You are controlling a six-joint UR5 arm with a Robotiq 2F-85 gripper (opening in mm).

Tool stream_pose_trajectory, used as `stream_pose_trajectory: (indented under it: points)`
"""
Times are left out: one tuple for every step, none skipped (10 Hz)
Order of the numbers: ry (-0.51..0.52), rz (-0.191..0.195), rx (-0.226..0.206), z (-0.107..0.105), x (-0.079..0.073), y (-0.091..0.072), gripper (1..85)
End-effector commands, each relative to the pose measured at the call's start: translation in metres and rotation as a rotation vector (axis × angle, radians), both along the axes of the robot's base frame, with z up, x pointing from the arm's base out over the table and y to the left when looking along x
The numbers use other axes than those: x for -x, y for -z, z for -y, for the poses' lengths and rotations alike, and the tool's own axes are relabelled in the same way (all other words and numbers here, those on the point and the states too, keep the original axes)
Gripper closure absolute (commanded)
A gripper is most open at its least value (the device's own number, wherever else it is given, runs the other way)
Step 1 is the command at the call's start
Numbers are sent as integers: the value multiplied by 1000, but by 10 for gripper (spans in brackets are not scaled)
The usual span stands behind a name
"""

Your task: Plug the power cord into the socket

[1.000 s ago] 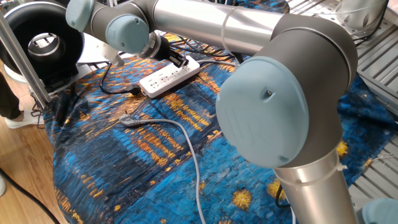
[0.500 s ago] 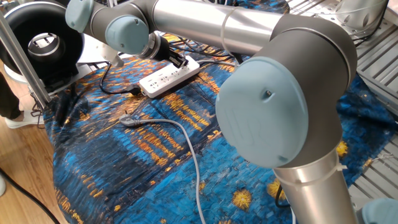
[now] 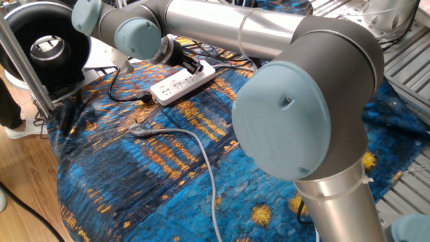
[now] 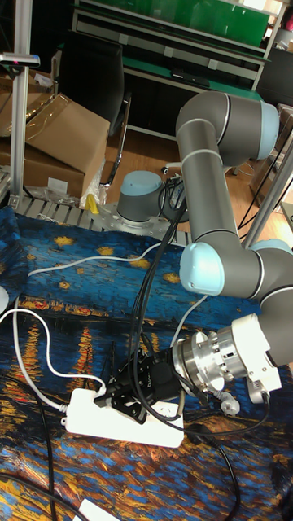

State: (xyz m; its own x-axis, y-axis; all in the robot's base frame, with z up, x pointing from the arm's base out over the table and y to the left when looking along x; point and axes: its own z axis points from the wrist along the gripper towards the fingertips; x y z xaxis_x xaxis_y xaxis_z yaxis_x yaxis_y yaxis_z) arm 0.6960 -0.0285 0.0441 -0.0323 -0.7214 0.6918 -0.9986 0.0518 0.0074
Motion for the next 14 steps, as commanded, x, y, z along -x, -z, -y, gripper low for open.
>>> stream_pose_trajectory:
  points:
    - [9,0,-11,-1,0,5,843]
    - [10,1,-8,-4,0,4,843]
    - [18,-2,-15,-6,1,5,843]
    - [16,-1,-35,-5,0,11,843]
    - [14,1,-45,-3,0,16,843]
    - [12,3,-45,-2,-1,17,843]
    - [10,4,-16,-4,-1,9,843]
    - [13,0,21,-12,-2,-3,843]
    - [35,-5,-6,-21,1,1,843]
    - [21,-20,-62,-18,-3,13,843]
    - [2,-29,-78,-9,-7,19,843]
    - [-8,-35,-98,-3,-6,27,843]
    - [-21,-44,-35,2,-6,15,843]
    - [-15,-76,57,0,-2,-7,843]
